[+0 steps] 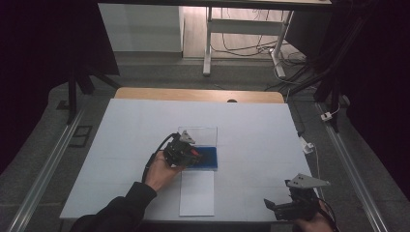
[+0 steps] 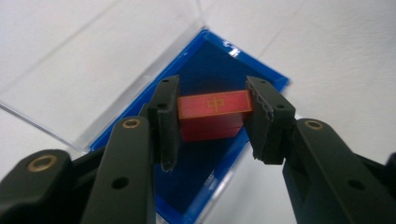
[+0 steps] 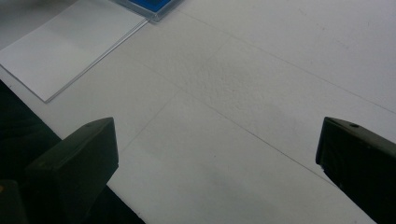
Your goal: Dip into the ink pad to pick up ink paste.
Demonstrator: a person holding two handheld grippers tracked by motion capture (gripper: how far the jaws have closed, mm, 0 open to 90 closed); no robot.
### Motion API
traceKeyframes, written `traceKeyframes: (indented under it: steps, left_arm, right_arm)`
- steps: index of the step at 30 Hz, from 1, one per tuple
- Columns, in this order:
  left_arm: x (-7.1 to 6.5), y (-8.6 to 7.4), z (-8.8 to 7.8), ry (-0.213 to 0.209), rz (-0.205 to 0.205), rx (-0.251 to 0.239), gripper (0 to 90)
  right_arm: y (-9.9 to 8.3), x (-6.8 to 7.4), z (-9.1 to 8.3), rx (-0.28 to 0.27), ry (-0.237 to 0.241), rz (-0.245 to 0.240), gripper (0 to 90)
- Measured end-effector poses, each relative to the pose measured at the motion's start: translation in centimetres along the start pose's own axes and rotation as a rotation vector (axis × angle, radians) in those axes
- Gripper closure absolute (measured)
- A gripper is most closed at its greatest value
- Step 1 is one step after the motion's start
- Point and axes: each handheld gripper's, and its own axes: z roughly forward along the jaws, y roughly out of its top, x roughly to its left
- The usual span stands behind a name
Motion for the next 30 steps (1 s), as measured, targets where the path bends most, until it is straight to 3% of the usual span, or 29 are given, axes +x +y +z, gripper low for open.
traceKeyframes:
  steps: [4, 15, 21, 26, 30]
  left_arm:
    - [0.3, -0.1, 0.8, 0.033, -0.012, 0.016, 57.8]
    - [0.0, -0.3, 1.2, 0.051, -0.023, 0.017, 58.7]
    - [-1.4, -0.1, 1.4, 0.133, 0.053, 0.027, 58.8]
    - [-0.1, -0.5, 1.3, 0.056, -0.019, 0.006, 58.8]
    - [0.0, -0.6, 1.2, 0.052, -0.023, 0.005, 58.8]
  right_arm:
    - [0.0, 0.0, 0.0, 0.001, 0.001, 0.001, 0.0]
    - [0.0, 0.1, 0.0, 0.009, 0.0, -0.003, 0.0]
    - [0.1, 0.0, 0.1, 0.014, 0.002, -0.006, 0.0]
    - [0.1, 0.1, 0.1, 0.011, 0.002, -0.006, 0.0]
    - [0.1, 0.1, 0.1, 0.015, 0.002, -0.006, 0.0]
